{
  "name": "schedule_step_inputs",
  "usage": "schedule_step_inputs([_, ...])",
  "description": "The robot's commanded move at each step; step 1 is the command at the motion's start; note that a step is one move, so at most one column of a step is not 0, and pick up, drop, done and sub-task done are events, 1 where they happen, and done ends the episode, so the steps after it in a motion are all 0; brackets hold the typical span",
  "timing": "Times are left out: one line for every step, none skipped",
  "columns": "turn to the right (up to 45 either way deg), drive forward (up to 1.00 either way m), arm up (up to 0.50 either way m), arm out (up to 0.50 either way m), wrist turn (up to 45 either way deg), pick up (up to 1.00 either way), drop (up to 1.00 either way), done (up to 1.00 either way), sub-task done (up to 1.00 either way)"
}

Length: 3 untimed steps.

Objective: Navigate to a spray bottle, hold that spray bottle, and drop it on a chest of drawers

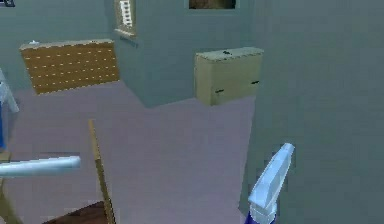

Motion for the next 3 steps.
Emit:
schedule_step_inputs([30.0,0.0,0.0,0.0,0.0,0.0,0.0,0.0,0.0])
schedule_step_inputs([0.0,0.65,0.0,0.0,0.0,0.0,0.0,0.0,0.0])
schedule_step_inputs([-45.0,0.0,0.0,0.0,0.0,0.0,0.0,0.0,0.0])
